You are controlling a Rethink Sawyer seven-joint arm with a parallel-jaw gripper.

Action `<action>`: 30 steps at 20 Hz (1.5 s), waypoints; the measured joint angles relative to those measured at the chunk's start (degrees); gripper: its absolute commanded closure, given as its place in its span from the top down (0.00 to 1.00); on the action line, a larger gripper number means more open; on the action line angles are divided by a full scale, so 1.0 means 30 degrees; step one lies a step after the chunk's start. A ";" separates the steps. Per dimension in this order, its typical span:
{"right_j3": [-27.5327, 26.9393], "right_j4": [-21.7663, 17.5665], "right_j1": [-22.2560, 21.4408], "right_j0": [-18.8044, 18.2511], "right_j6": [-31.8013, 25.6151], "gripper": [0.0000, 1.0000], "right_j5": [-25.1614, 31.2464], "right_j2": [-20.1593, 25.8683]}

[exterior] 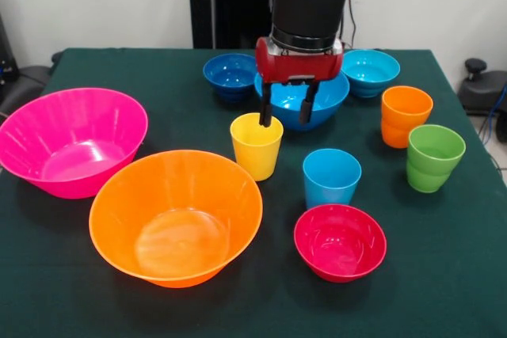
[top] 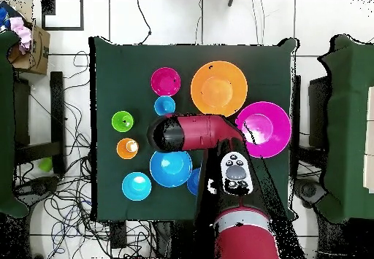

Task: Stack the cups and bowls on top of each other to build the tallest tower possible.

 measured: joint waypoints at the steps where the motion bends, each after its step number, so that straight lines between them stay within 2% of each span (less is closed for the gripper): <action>1: 0.0003 0.0000 0.0088 -0.0002 0.0000 1.00 0.0000 -0.0006; 9: 0.0083 0.0004 0.0712 -0.0055 0.0000 1.00 0.0000 -0.0006; 23: 0.0080 -0.0518 0.3277 -0.0055 0.0000 1.00 -0.0147 -0.0355; 30: 0.0050 -0.0851 0.3595 0.0237 0.0000 1.00 -0.1657 -0.0893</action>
